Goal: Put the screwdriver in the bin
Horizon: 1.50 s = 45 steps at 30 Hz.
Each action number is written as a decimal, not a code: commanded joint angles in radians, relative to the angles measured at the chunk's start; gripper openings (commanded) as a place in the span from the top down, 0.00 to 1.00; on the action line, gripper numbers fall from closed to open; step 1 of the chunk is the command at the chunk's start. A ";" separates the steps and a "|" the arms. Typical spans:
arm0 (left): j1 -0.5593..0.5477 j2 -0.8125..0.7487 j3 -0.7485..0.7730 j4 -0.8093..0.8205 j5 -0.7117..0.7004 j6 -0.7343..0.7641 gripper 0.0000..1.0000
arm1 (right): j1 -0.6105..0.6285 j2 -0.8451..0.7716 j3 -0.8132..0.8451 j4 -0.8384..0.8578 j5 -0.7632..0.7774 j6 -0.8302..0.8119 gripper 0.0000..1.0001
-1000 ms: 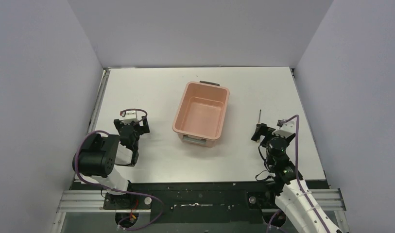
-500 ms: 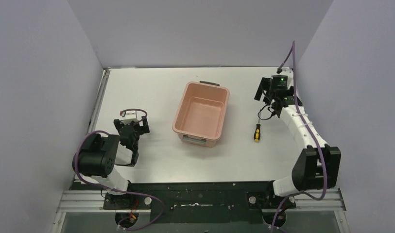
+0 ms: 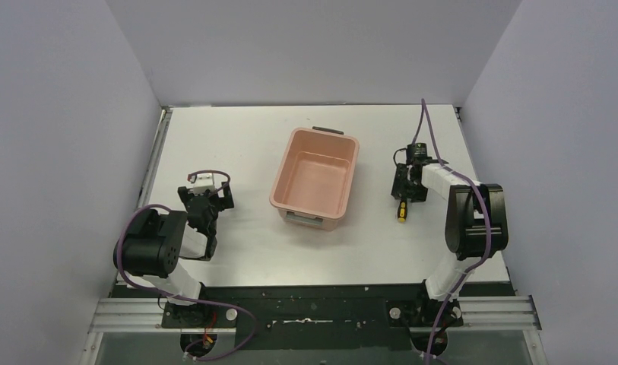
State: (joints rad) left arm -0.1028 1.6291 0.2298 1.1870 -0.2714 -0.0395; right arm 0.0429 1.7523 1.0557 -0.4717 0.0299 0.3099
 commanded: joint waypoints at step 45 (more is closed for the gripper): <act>0.005 -0.019 0.020 0.028 0.020 0.008 0.03 | 0.681 0.175 0.534 -0.173 0.144 0.295 1.00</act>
State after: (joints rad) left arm -0.1028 1.6291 0.2298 1.1870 -0.2714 -0.0395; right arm 0.7048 1.8912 1.6478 -0.7139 0.0967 0.5686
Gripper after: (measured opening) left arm 0.974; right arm 0.200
